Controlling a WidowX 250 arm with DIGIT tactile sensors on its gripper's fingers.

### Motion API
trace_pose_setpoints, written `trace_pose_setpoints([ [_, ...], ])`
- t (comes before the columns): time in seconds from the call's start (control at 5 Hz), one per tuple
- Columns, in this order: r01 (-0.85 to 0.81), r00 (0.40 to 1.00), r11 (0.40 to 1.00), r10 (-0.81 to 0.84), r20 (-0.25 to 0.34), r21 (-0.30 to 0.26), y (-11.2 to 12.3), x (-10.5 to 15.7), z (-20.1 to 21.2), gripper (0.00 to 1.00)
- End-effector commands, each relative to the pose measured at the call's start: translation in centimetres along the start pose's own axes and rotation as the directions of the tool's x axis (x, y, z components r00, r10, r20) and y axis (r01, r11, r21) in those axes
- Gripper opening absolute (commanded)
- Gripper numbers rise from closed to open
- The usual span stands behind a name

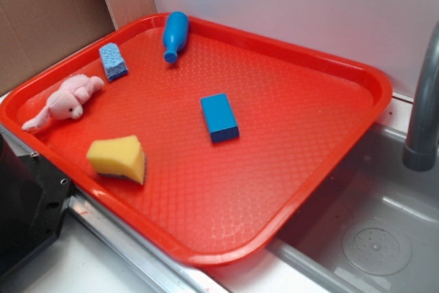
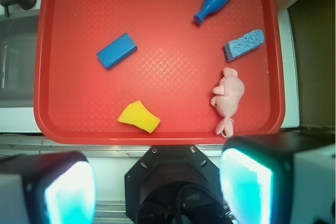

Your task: Grab the blue sponge.

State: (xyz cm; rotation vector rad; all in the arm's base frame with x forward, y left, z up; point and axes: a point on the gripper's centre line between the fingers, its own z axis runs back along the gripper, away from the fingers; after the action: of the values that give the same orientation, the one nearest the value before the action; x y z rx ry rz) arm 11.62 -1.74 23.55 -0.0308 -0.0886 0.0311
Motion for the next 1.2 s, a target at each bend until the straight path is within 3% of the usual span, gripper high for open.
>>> trace_pose_setpoints([
  [0.0,0.000,1.000,1.000,0.000,0.000,0.000,0.0,0.0,0.0,1.00],
  [0.2,-0.248,0.967,0.968,0.250,0.043,-0.046,1.6,1.4,-0.7,1.00],
  [0.4,-0.457,0.887,0.889,0.458,0.057,-0.036,3.2,2.9,-2.0,1.00],
  [0.6,-0.659,0.745,0.752,0.657,0.120,-0.028,5.9,5.2,-3.8,1.00],
  [1.0,-0.916,0.386,0.400,0.894,0.227,-0.017,12.7,8.7,-8.7,1.00],
])
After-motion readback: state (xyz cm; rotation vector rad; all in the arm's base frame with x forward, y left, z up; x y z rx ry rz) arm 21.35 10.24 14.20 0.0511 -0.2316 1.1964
